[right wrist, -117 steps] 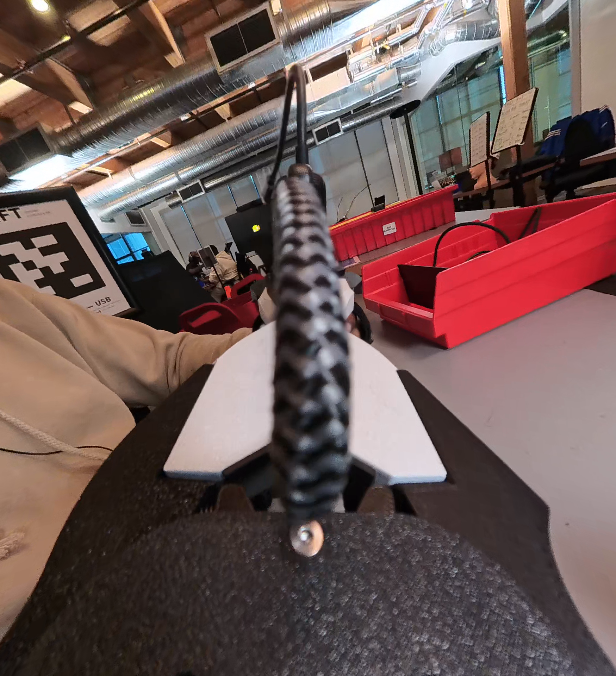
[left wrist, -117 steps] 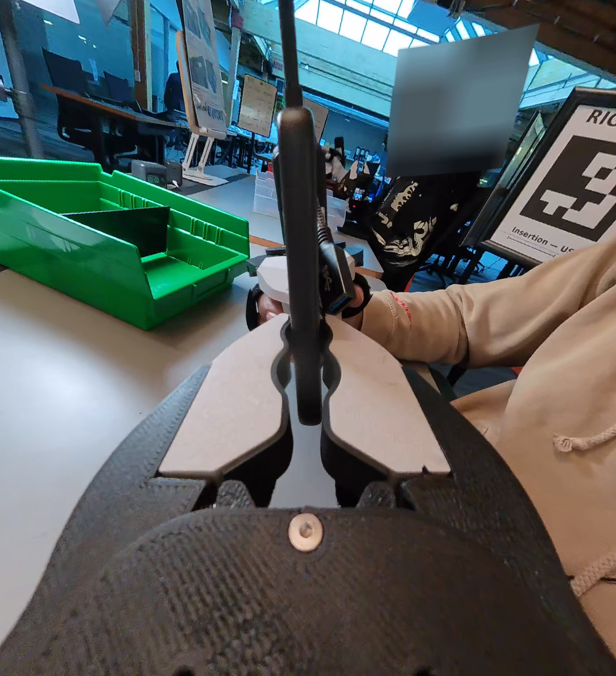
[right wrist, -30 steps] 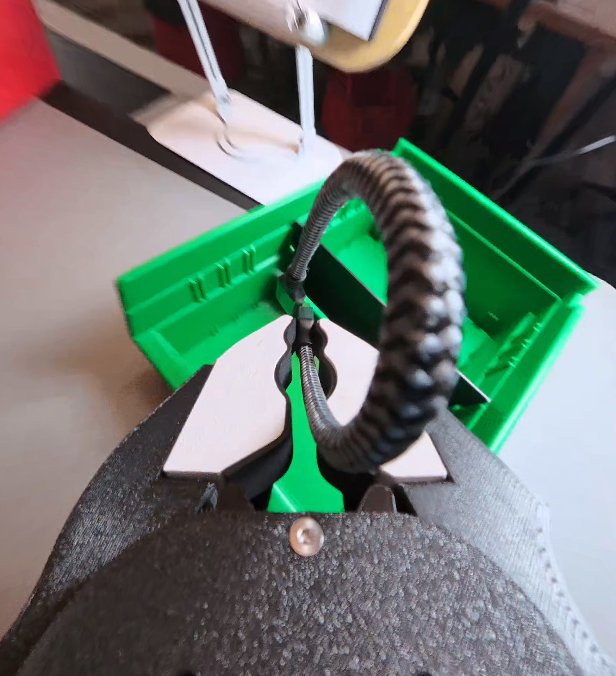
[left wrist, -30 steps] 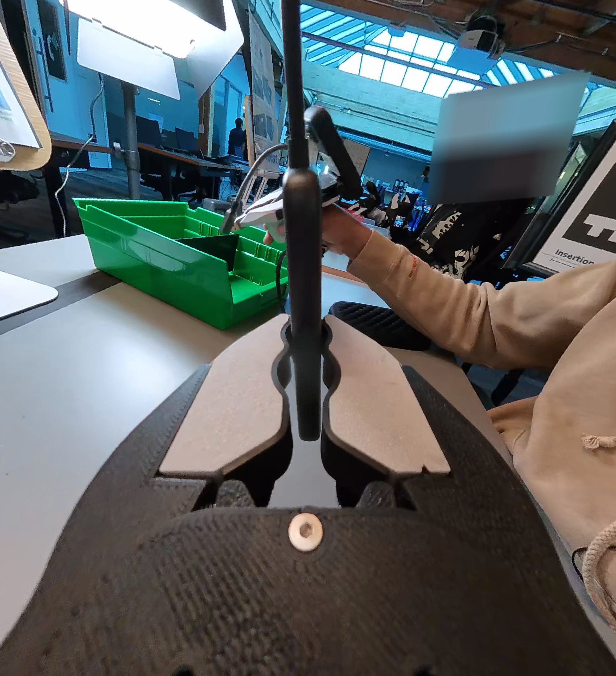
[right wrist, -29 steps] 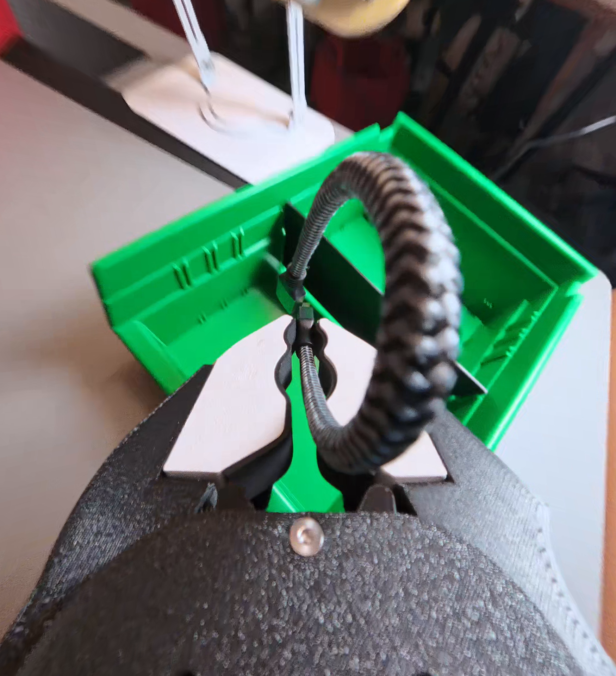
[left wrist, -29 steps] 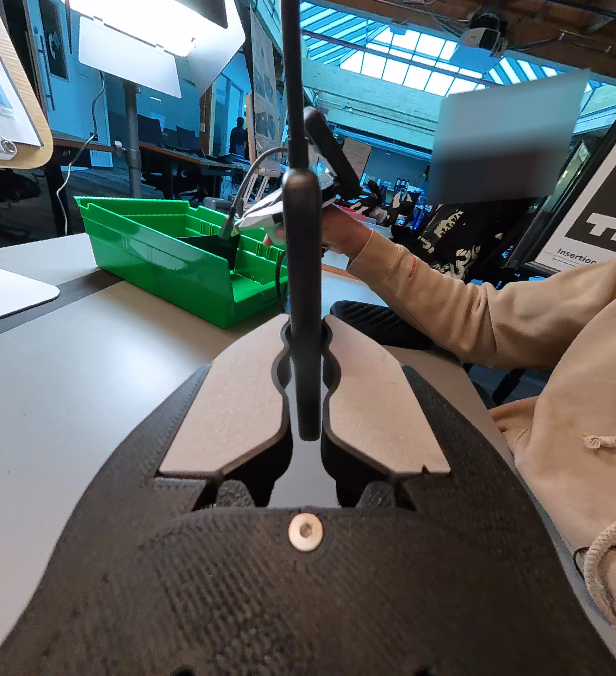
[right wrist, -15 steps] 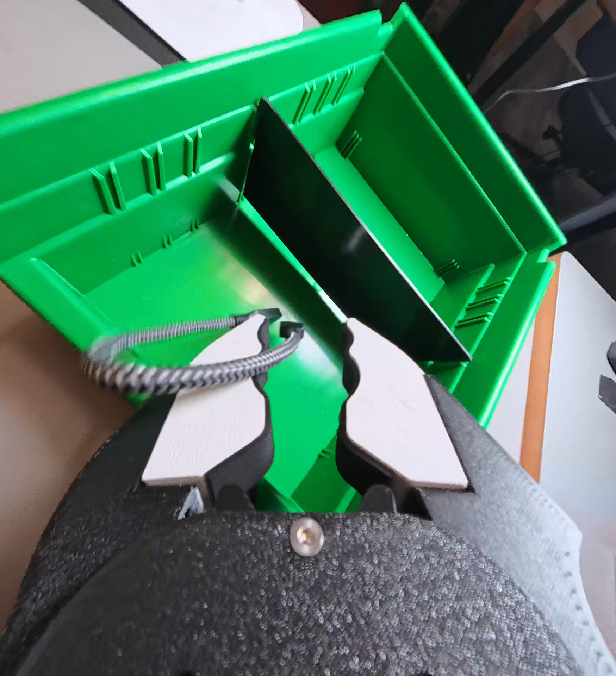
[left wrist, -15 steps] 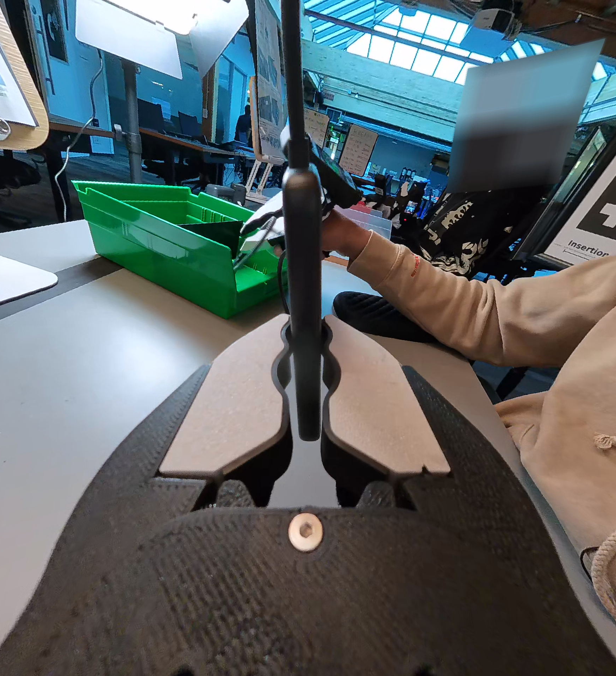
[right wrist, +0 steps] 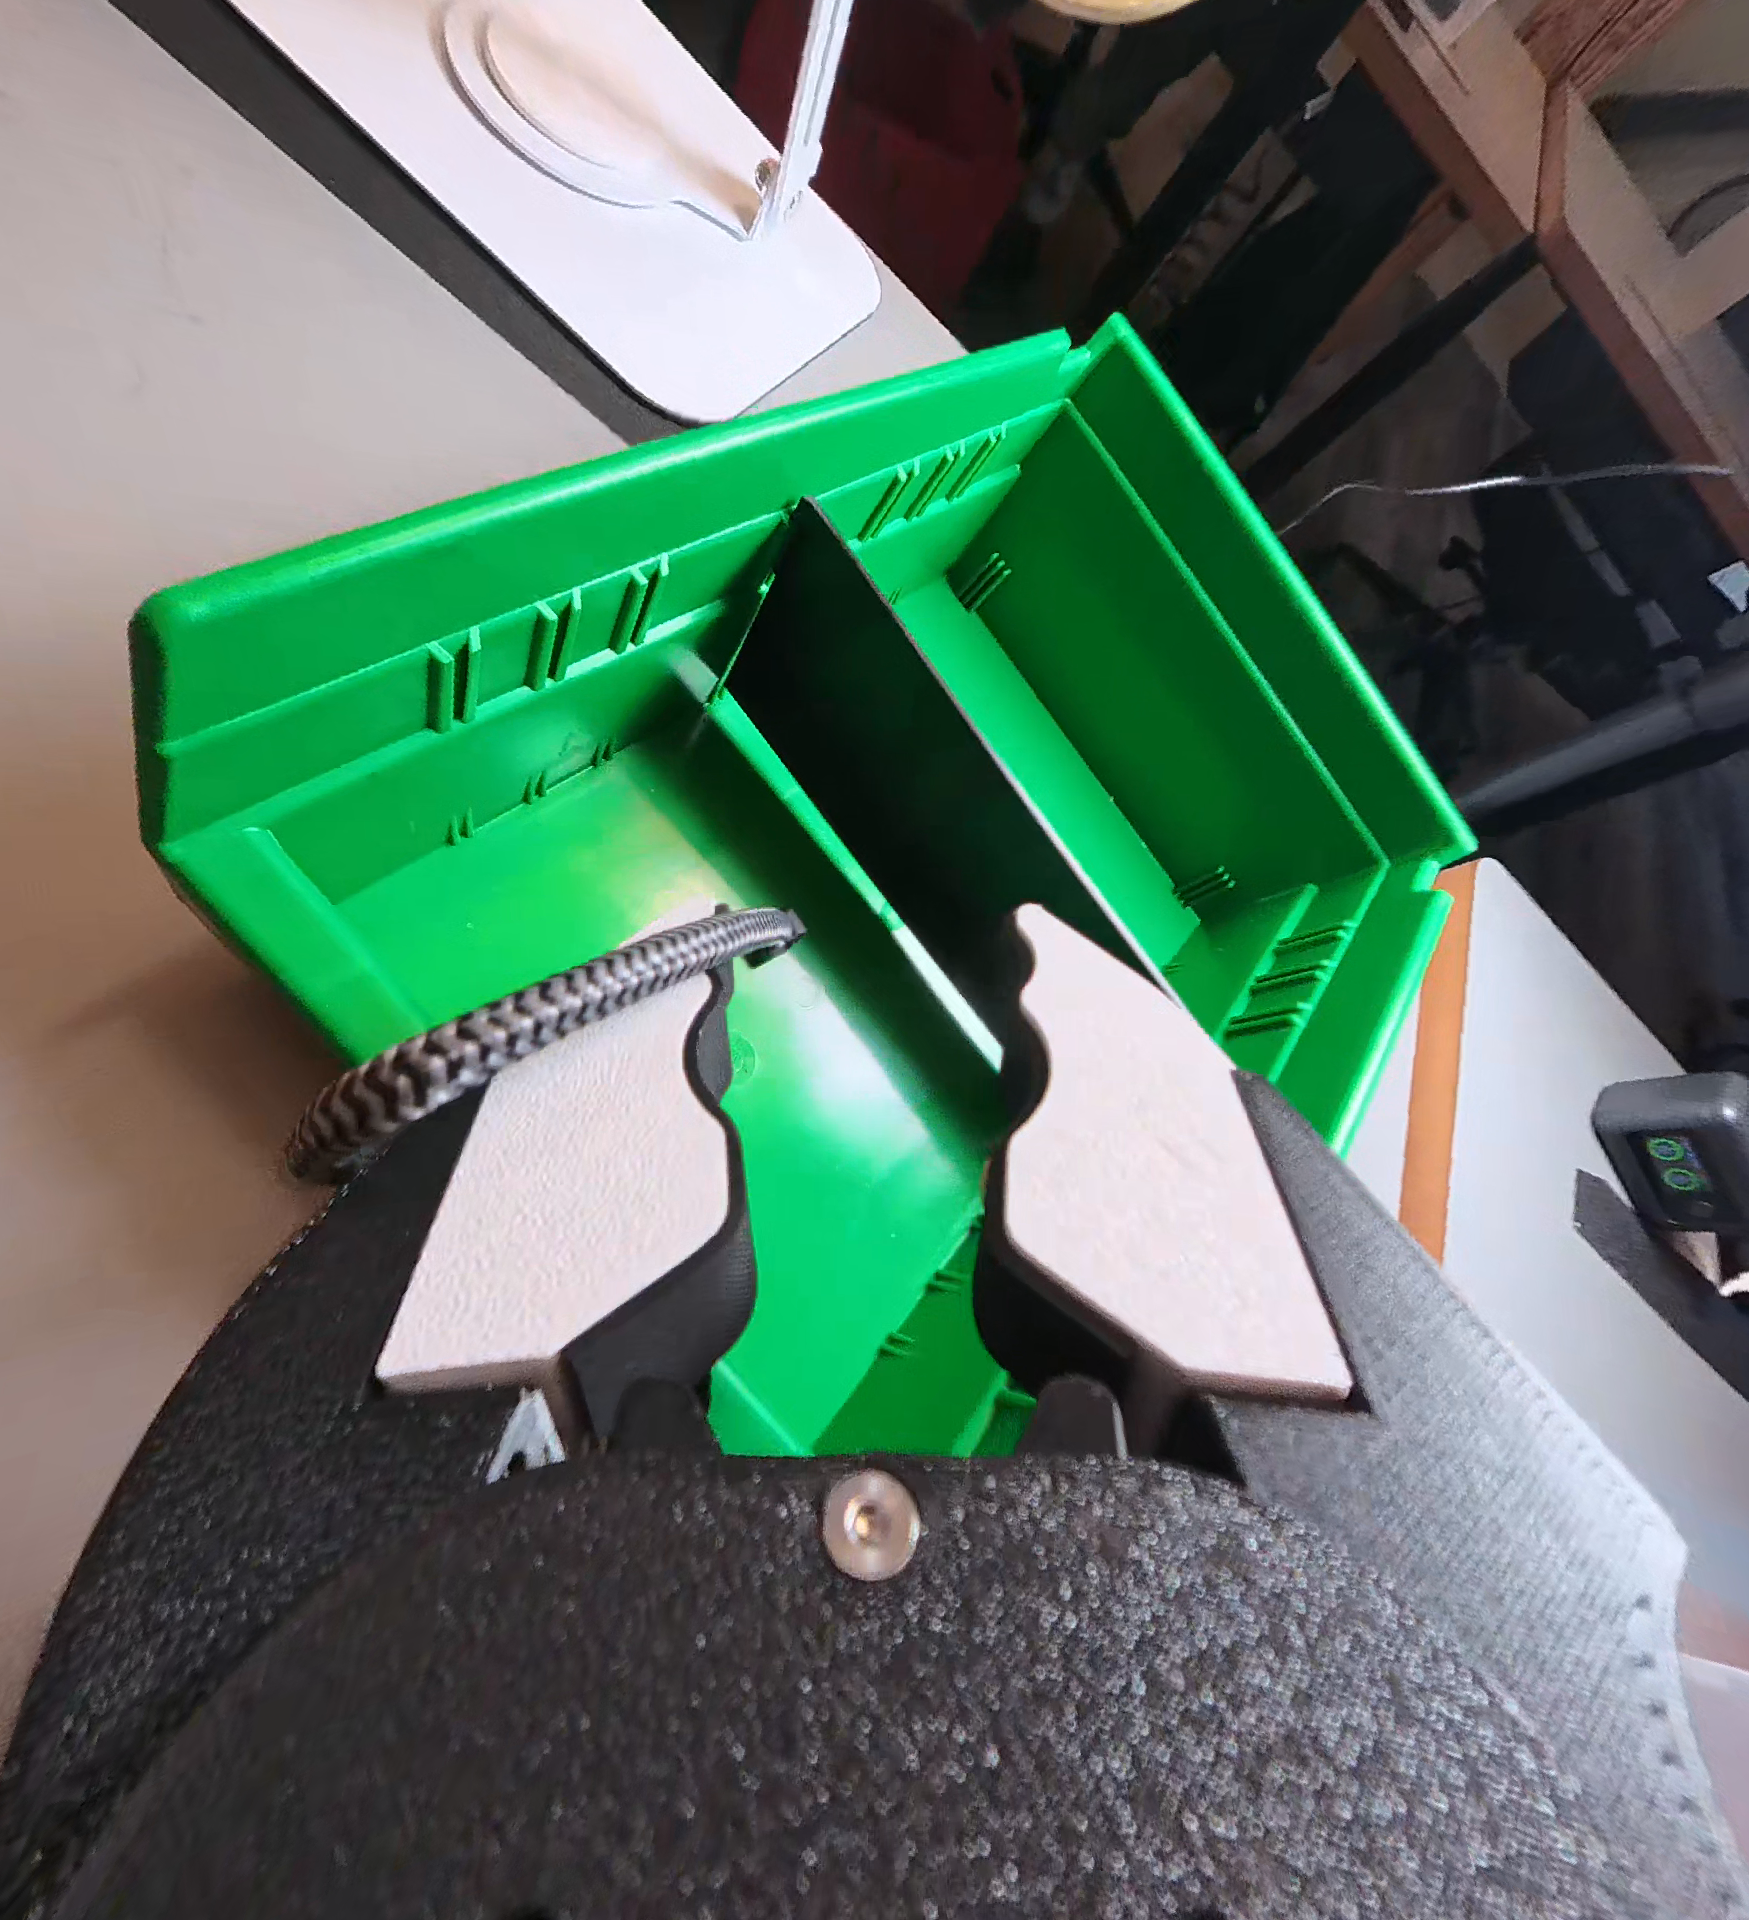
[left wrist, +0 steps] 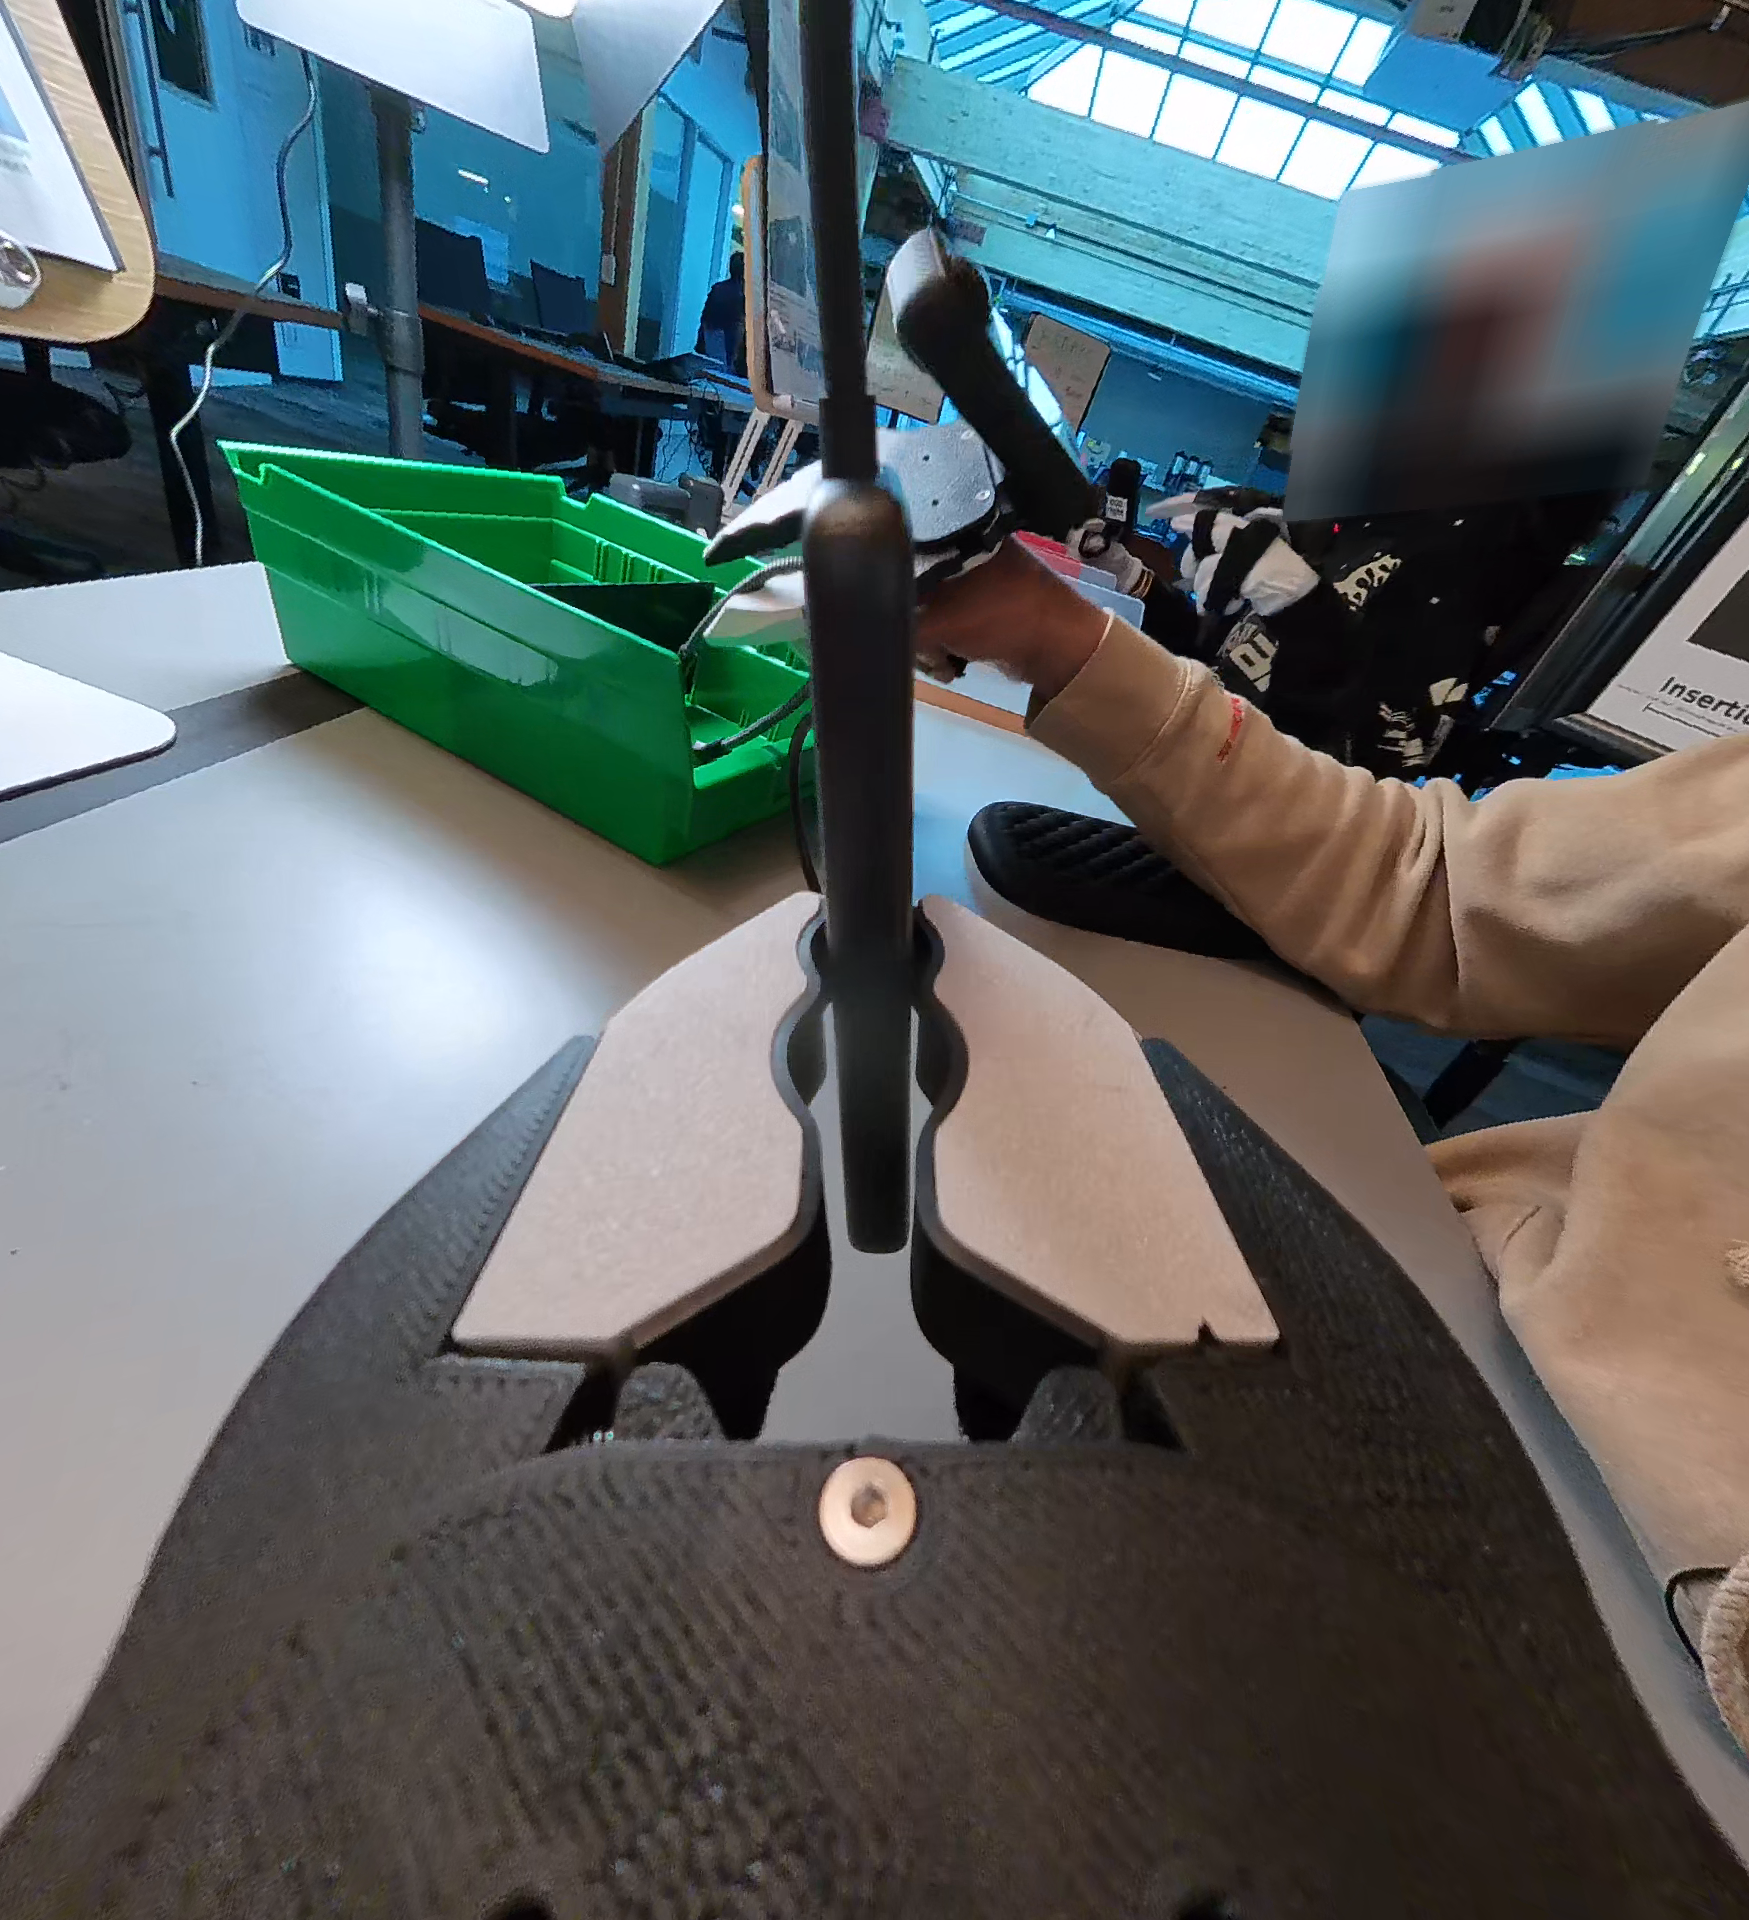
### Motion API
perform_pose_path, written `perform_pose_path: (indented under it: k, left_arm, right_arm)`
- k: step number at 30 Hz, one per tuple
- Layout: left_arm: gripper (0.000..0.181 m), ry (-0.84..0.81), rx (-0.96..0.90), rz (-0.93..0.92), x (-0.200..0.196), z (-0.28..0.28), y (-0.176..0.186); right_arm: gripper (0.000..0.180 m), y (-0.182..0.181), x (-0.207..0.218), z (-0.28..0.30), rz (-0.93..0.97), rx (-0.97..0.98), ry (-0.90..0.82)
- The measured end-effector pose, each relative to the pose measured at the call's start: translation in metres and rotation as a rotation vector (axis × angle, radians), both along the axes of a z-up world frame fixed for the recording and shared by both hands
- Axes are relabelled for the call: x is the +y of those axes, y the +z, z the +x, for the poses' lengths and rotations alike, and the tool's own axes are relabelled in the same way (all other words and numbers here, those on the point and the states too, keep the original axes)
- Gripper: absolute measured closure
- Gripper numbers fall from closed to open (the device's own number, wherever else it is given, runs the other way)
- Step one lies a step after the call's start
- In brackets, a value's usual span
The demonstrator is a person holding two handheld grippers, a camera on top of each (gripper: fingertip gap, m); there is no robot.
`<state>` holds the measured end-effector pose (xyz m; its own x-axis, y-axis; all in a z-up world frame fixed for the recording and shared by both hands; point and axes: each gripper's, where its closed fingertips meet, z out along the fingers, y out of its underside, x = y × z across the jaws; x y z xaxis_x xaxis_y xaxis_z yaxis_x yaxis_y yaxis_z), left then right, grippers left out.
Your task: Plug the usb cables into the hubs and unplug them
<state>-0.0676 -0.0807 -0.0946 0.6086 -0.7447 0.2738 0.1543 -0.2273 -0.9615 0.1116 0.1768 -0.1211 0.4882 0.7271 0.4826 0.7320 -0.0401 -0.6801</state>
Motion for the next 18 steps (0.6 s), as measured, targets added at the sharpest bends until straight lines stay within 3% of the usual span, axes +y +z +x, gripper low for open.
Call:
perform_pose_path:
  k: [9,15,18]
  left_arm:
    - [0.169,0.015,0.010,-0.036,0.004,-0.003,-0.008]
    - [0.169,0.014,0.007,-0.035,0.004,-0.002,-0.008]
    - [0.169,0.014,0.007,-0.038,0.004,-0.002,-0.009]
  right_arm:
    - [0.133,0.047,0.036,-0.011,-0.001,-0.179,-0.009]
    - [0.136,0.073,0.037,-0.034,-0.048,-0.075,0.056]
    - [0.137,0.067,0.024,-0.039,-0.100,-0.046,0.098]
